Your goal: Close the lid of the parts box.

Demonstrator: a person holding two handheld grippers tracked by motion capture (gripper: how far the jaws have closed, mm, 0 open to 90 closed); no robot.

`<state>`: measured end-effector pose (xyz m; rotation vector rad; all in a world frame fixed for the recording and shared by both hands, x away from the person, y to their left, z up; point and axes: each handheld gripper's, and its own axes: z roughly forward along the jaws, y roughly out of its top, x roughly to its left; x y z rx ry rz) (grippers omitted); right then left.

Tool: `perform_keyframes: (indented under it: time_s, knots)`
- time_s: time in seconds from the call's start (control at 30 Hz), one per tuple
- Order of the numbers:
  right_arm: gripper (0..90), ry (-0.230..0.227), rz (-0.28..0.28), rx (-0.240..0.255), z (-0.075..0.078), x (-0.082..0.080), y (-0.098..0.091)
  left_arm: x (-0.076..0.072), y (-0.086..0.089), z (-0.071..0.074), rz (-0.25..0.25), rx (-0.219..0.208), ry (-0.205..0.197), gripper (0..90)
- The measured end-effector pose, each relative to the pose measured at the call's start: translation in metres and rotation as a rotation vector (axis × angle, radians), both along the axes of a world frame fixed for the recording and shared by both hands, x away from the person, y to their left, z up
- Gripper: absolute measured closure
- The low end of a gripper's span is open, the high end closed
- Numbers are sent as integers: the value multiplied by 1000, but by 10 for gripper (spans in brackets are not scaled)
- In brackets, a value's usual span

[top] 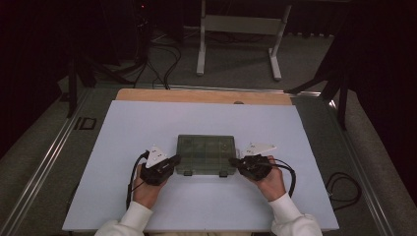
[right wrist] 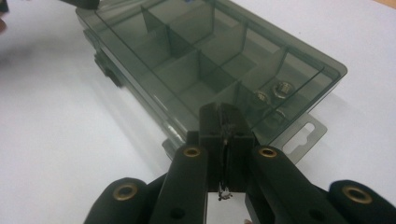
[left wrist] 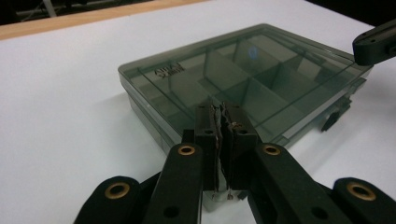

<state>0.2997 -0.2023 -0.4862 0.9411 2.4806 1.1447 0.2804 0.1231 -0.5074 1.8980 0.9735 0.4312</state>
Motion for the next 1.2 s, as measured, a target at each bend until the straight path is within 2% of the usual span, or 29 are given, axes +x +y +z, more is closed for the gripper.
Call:
perform_keyframes:
  time_s: [0.33,0.4,0.53,0.73,0.8,1.0,1.13,1.2]
  knots:
    - [896,10,3,-28,-9,-2,0,-2,-2,-7,-6,37,43,866]
    - [896,11,2,-30,-9,-2,0,-2,-1,-7,-4,27,45,868]
    - [898,9,2,-29,-9,-3,-2,-4,-3,-7,-3,41,40,869]
    - [900,7,0,3,-12,-6,-5,-7,-5,-6,-6,59,33,868]
    - [900,5,-6,8,-12,-7,-5,-6,-4,-6,-16,56,36,867]
    - [900,-20,-5,-19,-12,-11,-3,-6,-5,-6,-38,50,43,832]
    - [900,1,-6,8,-12,-9,-5,-7,-4,-6,-79,33,53,768]
    - [900,2,-5,6,-12,-9,-5,-7,-4,-5,-102,27,61,738]
